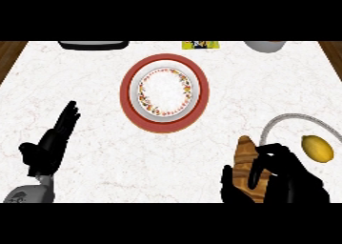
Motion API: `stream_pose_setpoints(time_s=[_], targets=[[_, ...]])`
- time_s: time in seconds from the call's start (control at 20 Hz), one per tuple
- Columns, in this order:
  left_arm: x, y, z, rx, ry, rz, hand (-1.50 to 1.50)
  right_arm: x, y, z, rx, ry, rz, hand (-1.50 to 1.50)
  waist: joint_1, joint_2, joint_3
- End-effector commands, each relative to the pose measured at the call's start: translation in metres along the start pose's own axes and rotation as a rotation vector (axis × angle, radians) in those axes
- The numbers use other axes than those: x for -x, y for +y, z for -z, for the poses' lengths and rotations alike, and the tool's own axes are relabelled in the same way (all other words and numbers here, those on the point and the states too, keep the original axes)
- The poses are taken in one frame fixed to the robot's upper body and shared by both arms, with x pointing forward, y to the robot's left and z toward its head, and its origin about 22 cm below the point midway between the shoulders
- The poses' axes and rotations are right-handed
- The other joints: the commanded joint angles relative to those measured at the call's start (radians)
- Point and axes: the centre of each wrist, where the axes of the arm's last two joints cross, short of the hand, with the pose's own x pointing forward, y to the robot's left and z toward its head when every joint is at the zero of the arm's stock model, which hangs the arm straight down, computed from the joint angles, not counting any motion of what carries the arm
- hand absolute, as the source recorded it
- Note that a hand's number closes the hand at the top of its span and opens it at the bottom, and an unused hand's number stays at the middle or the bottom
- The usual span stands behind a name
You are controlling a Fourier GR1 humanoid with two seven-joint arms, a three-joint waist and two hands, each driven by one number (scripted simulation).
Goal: Pick the croissant from the placemat and place it in the plate
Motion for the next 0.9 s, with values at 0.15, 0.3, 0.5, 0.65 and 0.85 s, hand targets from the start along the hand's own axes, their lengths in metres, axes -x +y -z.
stream_pose_setpoints(time_s=[0.15, 0.3, 0.5, 0.65, 0.85], targets=[[-0.003, 0.002, 0.004, 0.012, -0.002, -0.002, 0.00, -0.046, 0.005, 0.029, 0.032, -0.022, 0.062, 1.50, 0.008, 0.002, 0.001], [0.002, -0.003, -0.012, 0.002, 0.002, 0.008, 0.00, -0.063, 0.006, 0.028, 0.006, -0.073, 0.041, 1.50, 0.008, 0.001, 0.001], [-0.007, 0.010, 0.001, 0.032, -0.013, -0.003, 0.00, -0.086, 0.034, 0.066, -0.073, -0.053, 0.071, 1.50, 0.018, 0.004, 0.001], [-0.003, 0.002, -0.006, 0.020, -0.012, 0.011, 0.00, -0.106, 0.049, 0.092, -0.095, -0.047, 0.102, 1.50, 0.030, 0.007, 0.001], [-0.001, 0.006, 0.010, 0.008, -0.004, 0.011, 0.00, -0.117, 0.076, 0.098, -0.133, -0.084, 0.129, 1.50, 0.017, 0.006, 0.001]])
